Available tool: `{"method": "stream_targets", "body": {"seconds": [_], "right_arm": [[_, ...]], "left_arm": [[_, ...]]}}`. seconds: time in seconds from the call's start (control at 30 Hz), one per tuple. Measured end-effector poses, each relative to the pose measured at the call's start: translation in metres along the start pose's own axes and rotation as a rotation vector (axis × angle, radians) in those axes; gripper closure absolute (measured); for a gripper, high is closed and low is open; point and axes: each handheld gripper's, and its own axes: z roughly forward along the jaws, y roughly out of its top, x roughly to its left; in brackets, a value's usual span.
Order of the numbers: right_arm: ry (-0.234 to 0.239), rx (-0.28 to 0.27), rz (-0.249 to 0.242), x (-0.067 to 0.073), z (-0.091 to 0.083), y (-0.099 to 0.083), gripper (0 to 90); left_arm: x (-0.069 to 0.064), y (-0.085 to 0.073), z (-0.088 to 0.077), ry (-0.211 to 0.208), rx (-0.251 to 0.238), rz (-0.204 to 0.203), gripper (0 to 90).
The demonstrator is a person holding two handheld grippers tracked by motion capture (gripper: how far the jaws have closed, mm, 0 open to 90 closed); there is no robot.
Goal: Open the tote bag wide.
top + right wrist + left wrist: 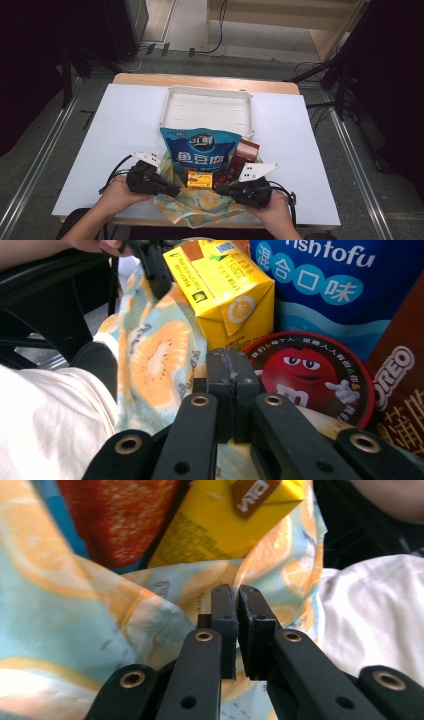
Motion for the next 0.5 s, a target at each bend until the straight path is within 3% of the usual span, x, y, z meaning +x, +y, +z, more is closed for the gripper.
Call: {"method": "stream_targets", "body": {"seconds": [0.5], "right_arm": [[0.004, 0.018, -0.050, 0.000, -0.004, -0.018, 90.0]], "left_arm": [[0.014, 0.001, -0.002, 0.040, -0.007, -0.033, 86.4]]}}
